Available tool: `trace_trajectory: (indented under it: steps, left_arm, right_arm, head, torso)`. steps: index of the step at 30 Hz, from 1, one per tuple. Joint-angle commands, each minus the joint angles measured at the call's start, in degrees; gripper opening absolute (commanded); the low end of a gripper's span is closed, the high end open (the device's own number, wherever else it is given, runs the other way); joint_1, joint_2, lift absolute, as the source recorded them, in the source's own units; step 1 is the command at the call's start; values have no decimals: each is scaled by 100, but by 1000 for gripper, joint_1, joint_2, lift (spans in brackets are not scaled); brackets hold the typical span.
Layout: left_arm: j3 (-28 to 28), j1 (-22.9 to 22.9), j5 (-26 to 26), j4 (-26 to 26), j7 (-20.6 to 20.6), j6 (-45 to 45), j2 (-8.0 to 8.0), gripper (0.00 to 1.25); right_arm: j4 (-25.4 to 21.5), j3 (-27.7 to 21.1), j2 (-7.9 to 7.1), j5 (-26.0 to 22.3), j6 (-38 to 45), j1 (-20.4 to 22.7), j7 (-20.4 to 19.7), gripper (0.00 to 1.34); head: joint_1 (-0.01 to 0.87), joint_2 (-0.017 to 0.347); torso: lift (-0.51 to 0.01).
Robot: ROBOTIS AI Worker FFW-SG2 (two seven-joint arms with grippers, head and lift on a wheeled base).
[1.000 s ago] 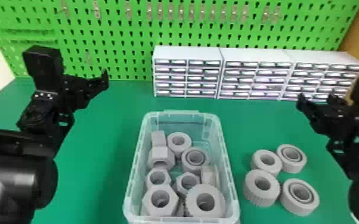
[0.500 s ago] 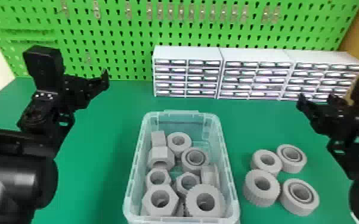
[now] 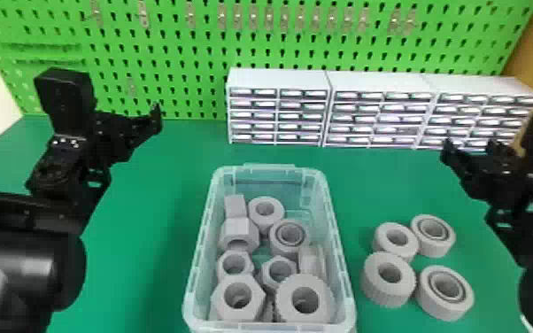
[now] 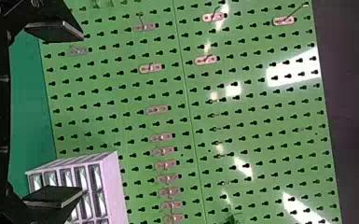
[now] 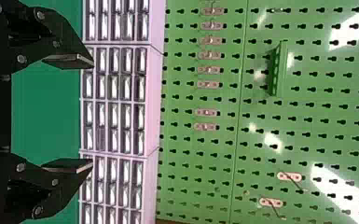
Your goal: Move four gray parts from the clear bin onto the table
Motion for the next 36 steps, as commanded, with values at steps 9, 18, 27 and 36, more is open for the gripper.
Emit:
trace_trajectory:
  steps: [9,18,27,36]
  left_arm:
    - [9,5,0,0,0,0,0,1124]
    - [9,5,0,0,0,-9,0,1124]
    - [9,5,-9,0,0,-26,0,1124]
    - [9,5,-17,0,0,-35,0,1124]
  right_arm:
    - [0,-6,0,-8,0,2,0,828]
    - [0,3,0,-8,9,2,0,828]
    - [0,3,0,-17,17,-7,0,828]
    - [0,12,0,-17,44,-16,0,828]
  head:
    - [686,26]
    - [686,26]
    - [686,26]
    - [686,26]
  torso:
    - [-50]
    - [-50]
    - [-50]
    - [-50]
